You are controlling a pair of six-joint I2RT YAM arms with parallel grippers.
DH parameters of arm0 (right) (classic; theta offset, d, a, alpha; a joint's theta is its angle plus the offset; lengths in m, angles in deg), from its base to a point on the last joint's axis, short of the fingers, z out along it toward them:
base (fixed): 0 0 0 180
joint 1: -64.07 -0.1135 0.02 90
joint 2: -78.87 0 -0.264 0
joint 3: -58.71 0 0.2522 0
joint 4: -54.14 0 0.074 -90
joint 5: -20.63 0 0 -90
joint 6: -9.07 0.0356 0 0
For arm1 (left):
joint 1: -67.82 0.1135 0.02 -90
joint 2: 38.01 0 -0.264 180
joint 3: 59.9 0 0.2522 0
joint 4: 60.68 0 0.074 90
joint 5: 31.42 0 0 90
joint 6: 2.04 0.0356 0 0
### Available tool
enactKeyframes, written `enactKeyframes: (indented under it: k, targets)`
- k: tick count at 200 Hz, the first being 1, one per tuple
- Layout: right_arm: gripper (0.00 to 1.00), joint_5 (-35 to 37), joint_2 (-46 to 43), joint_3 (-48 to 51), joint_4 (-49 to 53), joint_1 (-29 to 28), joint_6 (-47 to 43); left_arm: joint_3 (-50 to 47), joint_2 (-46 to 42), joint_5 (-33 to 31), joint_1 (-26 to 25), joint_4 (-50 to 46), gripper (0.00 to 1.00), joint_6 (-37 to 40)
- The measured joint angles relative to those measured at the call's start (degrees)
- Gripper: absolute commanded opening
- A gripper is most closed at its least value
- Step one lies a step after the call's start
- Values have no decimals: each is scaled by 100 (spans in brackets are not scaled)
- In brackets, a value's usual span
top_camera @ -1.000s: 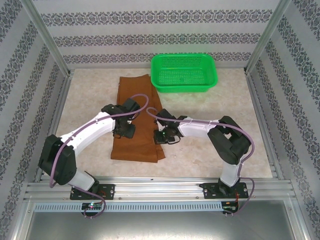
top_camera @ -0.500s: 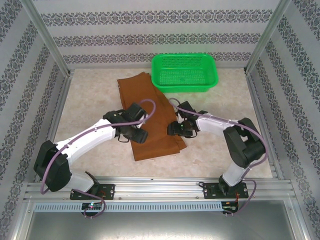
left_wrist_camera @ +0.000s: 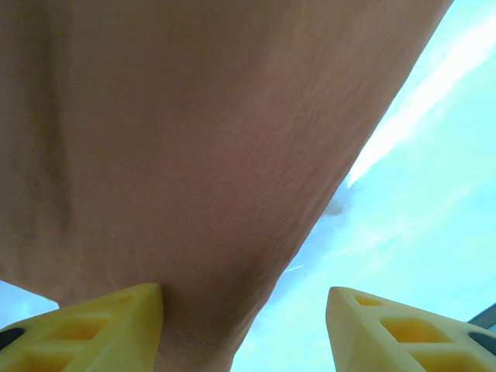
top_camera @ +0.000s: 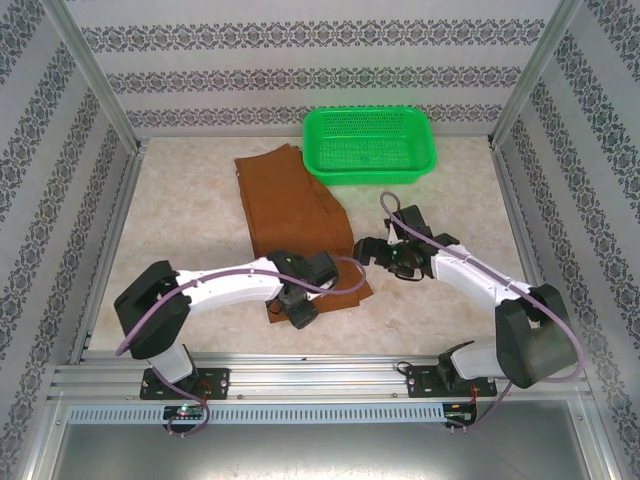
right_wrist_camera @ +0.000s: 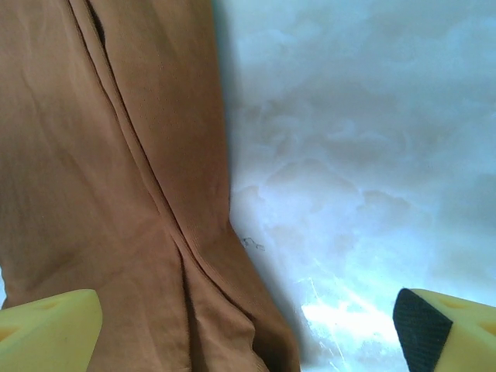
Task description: Roll up the long pants
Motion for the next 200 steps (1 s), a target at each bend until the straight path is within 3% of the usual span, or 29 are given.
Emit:
enactKeyframes:
  k: [66,80,107,124,150,200]
  targets:
    - [97,-7,-170,201,-4,0,144,348,868,-306,-20,-308,53,81]
    - [97,-7,-214,238,-2,0,146,393,903,-308,-31,-367,44,72]
    - [97,-7,-267,245,26,0,144,407,918,-435,-24,-323,14,44]
    - [97,-4,-293,245,61,0,146,446,922,-485,39,-341,7,79]
    - [97,-4,-483,282,101,0,149,612,949,-275,50,-428,7,92]
    - [91,-9,-1064,396,129,0,186,1661,957,1139,304,-973,10,293]
